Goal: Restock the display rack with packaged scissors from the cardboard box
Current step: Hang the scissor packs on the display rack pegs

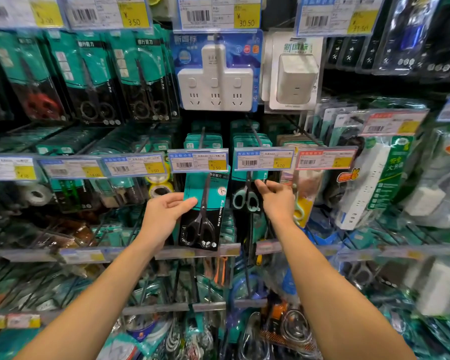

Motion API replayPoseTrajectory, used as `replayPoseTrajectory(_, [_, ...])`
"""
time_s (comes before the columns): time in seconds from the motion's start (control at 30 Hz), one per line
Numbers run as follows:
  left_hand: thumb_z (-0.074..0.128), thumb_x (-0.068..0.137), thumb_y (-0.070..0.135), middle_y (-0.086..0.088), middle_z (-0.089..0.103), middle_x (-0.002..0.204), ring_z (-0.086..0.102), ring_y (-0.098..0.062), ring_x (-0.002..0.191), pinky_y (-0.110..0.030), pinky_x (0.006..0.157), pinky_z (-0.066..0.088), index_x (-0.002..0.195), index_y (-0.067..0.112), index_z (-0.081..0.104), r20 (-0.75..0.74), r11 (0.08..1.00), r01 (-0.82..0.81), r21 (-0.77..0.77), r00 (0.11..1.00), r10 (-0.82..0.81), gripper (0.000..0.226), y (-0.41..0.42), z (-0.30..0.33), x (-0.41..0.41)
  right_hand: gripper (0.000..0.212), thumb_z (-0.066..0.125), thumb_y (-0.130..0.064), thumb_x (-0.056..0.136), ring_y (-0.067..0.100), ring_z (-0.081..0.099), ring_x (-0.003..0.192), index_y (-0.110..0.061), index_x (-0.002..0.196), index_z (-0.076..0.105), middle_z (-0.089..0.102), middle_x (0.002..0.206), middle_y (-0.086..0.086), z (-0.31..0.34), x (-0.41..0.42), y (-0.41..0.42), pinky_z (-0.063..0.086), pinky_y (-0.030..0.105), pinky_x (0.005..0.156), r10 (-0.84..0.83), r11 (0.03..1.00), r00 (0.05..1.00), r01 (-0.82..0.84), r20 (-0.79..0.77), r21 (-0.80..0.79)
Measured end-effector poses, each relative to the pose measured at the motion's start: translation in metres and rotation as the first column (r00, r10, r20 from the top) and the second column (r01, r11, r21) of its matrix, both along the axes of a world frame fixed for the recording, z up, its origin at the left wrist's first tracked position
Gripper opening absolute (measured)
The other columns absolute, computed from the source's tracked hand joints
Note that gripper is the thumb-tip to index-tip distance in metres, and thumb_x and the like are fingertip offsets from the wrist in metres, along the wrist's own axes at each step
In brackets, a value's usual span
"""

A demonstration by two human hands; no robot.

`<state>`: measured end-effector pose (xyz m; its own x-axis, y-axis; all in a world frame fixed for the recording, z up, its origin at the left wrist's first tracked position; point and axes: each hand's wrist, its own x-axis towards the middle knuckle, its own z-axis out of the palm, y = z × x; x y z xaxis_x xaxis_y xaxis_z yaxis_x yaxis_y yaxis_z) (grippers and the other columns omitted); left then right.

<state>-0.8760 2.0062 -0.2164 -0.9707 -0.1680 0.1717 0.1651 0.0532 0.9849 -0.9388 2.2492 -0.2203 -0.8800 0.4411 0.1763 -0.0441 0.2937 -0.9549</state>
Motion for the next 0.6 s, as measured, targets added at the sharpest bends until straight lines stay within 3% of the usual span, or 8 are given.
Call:
replayPoseTrajectory(0.1, [0.079, 0.082, 0.017, 0.010, 0.079, 0.084, 0.073, 0.000, 0.078, -0.008, 0.065, 0.052, 0.086, 0.028, 0.074, 0.007, 1.000, -0.016, 0.008, 1.000, 0.015, 0.013, -0.004, -0.001, 0.002, 0.029, 0.069, -0.041, 0.088, 0.020, 0.065, 0.095, -0.012, 0.090, 0.073, 0.071, 0.088, 0.002, -0.002, 0.004, -0.002, 0.044, 0.024, 0.079, 0.011, 0.999, 0.998, -0.013, 0.055, 0.036])
replayPoseTrajectory(0.2, [0.081, 0.079, 0.019, 0.006, 0.077, 0.081, 0.072, -0.003, 0.077, -0.012, 0.069, 0.052, 0.088, 0.024, 0.071, 0.047, 0.997, -0.071, 0.027, 0.996, 0.069, 0.014, -0.007, -0.001, 0.002, 0.047, 0.068, -0.040, 0.088, 0.025, 0.063, 0.104, -0.007, 0.120, 0.063, 0.068, 0.105, 0.007, -0.005, 0.017, -0.006, 0.048, 0.032, 0.086, 0.040, 0.997, 0.993, -0.048, 0.109, 0.068])
replayPoseTrajectory(0.27, [0.083, 0.077, 0.022, 0.012, 0.076, 0.077, 0.070, 0.002, 0.074, -0.009, 0.065, 0.051, 0.085, 0.029, 0.068, 0.080, 0.995, -0.094, 0.037, 0.993, 0.091, 0.018, -0.006, -0.001, 0.004, 0.052, 0.069, -0.040, 0.088, 0.024, 0.058, 0.110, -0.008, 0.128, 0.056, 0.062, 0.118, 0.007, -0.008, 0.033, -0.013, 0.048, 0.038, 0.095, 0.027, 0.997, 0.995, -0.034, 0.098, 0.070])
replayPoseTrajectory(0.37, [0.081, 0.080, 0.018, 0.011, 0.078, 0.077, 0.072, -0.002, 0.076, -0.010, 0.063, 0.052, 0.083, 0.026, 0.072, 0.084, 0.997, -0.053, 0.057, 0.995, 0.049, 0.012, -0.002, -0.004, 0.010, 0.039, 0.071, -0.038, 0.086, 0.012, 0.063, 0.096, -0.012, 0.114, 0.064, 0.067, 0.106, 0.001, -0.010, 0.065, -0.029, 0.050, 0.026, 0.086, 0.106, 0.993, 0.994, -0.106, -0.003, -0.049])
replayPoseTrajectory(0.47, [0.078, 0.083, 0.017, -0.002, 0.079, 0.087, 0.075, -0.015, 0.082, -0.027, 0.074, 0.057, 0.091, 0.015, 0.076, 0.110, 0.998, -0.022, 0.066, 0.994, 0.015, 0.009, 0.004, -0.009, 0.017, 0.025, 0.073, -0.034, 0.084, -0.005, 0.066, 0.083, -0.016, 0.101, 0.071, 0.073, 0.091, -0.009, -0.013, 0.094, -0.045, 0.049, 0.010, 0.073, 0.424, 0.900, 0.905, -0.416, 0.042, -0.127])
replayPoseTrajectory(0.53, [0.077, 0.083, 0.015, -0.008, 0.079, 0.086, 0.073, -0.018, 0.080, -0.035, 0.077, 0.058, 0.092, 0.010, 0.075, 0.124, 0.996, -0.048, 0.077, 0.992, 0.038, 0.011, 0.009, -0.012, 0.022, 0.010, 0.073, -0.024, 0.086, -0.004, 0.069, 0.081, -0.019, 0.094, 0.072, 0.075, 0.086, -0.009, -0.016, 0.107, -0.054, 0.051, 0.011, 0.072, 0.545, 0.831, 0.837, -0.530, 0.055, -0.172])
replayPoseTrajectory(0.6, [0.077, 0.084, 0.015, -0.008, 0.078, 0.083, 0.072, -0.018, 0.077, -0.037, 0.076, 0.057, 0.090, 0.012, 0.075, 0.123, 0.996, -0.056, 0.064, 0.991, 0.047, 0.007, 0.011, -0.015, 0.027, 0.005, 0.071, -0.015, 0.088, 0.004, 0.070, 0.077, -0.018, 0.086, 0.075, 0.076, 0.080, -0.006, -0.018, 0.113, -0.059, 0.053, 0.018, 0.072, 0.560, 0.819, 0.828, -0.549, 0.027, -0.164])
